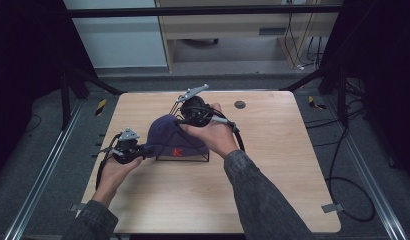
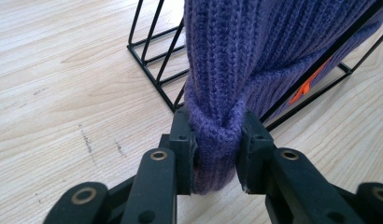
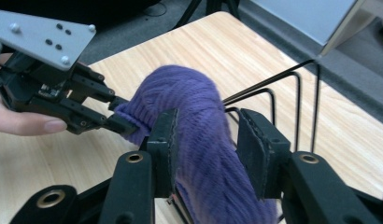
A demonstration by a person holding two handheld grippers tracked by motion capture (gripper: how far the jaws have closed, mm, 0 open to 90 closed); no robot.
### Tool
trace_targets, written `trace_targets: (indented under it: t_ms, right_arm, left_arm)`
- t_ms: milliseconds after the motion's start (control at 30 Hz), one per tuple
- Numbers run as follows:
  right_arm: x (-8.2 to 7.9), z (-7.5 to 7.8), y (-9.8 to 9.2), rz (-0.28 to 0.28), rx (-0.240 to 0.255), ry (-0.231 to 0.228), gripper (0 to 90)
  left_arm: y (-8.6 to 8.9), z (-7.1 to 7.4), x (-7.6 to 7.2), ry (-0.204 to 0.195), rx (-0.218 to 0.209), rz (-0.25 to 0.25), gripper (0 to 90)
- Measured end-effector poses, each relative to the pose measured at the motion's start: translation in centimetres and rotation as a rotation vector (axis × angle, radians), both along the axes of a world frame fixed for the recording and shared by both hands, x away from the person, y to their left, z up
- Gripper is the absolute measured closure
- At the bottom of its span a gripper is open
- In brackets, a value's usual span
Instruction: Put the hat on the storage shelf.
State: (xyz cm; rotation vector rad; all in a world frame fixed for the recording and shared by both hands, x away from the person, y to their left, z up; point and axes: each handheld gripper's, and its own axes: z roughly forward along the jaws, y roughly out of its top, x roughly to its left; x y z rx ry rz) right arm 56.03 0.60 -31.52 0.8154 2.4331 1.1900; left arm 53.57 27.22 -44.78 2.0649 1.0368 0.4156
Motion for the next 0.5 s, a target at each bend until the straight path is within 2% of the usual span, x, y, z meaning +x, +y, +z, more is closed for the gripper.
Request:
trace_targets:
  t_ms: [100, 367, 500]
  right_arm:
    - [-0.1, 0.3, -0.5, -0.011, 0.011, -0.011, 57.9]
    - [-1.0, 1.2, -2.1, -0.04, 0.033, -0.034, 57.8]
    - [-1.5, 1.2, -2.7, -0.044, 0.027, -0.038, 57.5]
  left_arm:
    - [0.0, -0.3, 0.1, 0.007, 0.016, -0.002, 69.7]
    - [0.3, -0.5, 0.1, 0.002, 0.002, 0.0, 68.1]
    - [0.0, -0.9, -0.1, -0.006, 0.016, 0.004, 67.2]
